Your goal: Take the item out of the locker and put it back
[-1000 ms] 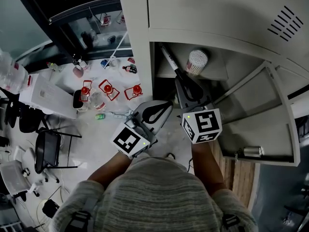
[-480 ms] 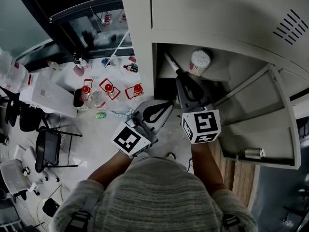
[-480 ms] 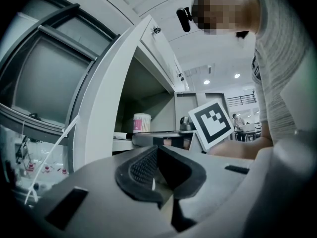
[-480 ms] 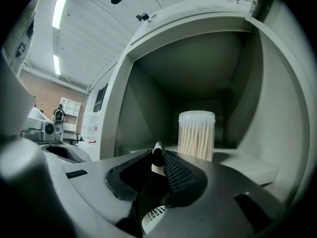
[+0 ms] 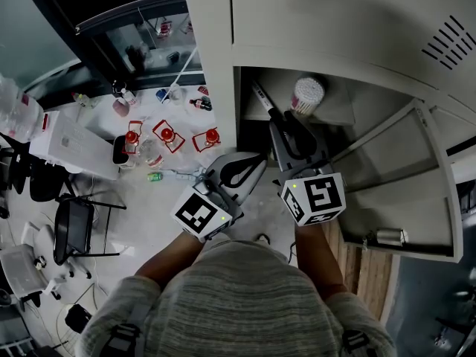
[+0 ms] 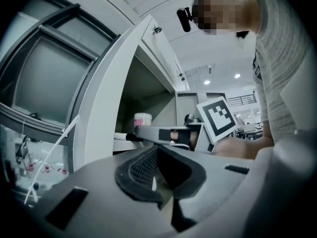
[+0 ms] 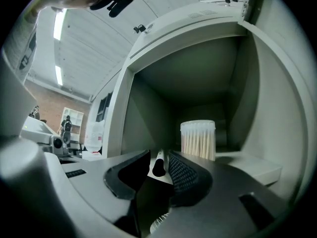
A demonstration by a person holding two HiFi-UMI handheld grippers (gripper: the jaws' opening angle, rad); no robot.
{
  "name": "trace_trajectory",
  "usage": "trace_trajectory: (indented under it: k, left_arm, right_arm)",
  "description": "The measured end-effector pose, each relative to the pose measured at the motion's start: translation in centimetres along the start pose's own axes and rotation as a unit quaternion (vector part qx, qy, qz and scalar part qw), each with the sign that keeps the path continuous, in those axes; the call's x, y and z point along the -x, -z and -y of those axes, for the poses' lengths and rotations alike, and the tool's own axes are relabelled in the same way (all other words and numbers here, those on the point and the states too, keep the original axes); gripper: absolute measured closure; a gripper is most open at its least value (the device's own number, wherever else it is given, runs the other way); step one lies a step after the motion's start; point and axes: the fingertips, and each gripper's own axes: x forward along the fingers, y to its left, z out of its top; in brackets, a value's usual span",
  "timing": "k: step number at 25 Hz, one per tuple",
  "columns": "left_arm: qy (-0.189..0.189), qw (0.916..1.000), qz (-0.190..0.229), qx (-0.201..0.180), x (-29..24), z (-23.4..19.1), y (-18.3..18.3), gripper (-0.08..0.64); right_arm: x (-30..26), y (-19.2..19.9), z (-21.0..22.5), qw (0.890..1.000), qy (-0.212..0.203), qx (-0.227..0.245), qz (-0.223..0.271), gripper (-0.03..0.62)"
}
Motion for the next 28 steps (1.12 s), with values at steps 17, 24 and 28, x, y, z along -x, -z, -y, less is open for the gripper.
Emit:
trace_trajectory:
  k: [17,24,28]
  left_arm:
    - [0.012,0.9998,0.013,-0.003,-0.6,1.5,-0.8,0.554]
    - [0.017,0.9996,0.021,-0.001,-0.8,2.4,-1.1,0.554]
    - [0.023,0.9996,0.015,-0.004,-0.7,3.1,-0.9,0.554]
  right_arm:
    - [4.3,-2.0,-0.2,0.997,-0.018,-0.062,0.044,0.482]
    - [6.2,-2.4,-0.4,0.996,-0.018,-0.068,0.052,0.499]
    - [7.3,-2.8,-0.7,0.997,-0.016,-0.053,0.054,0.520]
